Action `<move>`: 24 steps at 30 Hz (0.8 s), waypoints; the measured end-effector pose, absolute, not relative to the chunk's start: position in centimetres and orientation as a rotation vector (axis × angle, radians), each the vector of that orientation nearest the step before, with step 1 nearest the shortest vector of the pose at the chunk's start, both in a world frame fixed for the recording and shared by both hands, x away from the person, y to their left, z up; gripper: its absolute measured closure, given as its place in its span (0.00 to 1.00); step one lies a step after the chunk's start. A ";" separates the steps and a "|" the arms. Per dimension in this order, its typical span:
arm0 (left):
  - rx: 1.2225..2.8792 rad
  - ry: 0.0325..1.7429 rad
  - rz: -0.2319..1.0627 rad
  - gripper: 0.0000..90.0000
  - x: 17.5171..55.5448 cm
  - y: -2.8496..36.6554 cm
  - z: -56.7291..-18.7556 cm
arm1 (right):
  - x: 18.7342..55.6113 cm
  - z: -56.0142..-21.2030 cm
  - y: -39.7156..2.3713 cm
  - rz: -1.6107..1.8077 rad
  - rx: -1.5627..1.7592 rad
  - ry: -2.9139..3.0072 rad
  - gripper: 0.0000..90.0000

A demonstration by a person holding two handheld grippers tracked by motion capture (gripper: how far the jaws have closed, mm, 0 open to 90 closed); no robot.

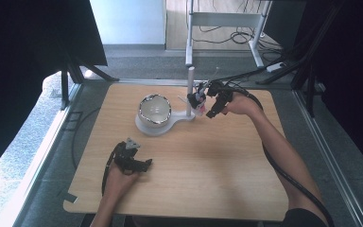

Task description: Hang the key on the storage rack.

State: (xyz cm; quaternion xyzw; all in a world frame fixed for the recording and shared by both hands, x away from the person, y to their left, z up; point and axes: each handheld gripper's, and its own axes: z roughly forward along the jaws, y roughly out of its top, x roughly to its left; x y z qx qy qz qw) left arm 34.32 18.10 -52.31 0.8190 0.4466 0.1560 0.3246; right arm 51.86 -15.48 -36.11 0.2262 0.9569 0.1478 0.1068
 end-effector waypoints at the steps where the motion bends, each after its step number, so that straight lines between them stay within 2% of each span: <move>1: 2.148 1.171 0.409 0.03 34.3 18.1 -52.3 | 51.8 -36.1 -15.5 0.433 0.664 2.817 0.10; 24: 2.148 1.172 0.411 0.03 34.3 18.1 -52.3 | 49.2 -35.9 -18.5 0.455 0.660 2.767 0.07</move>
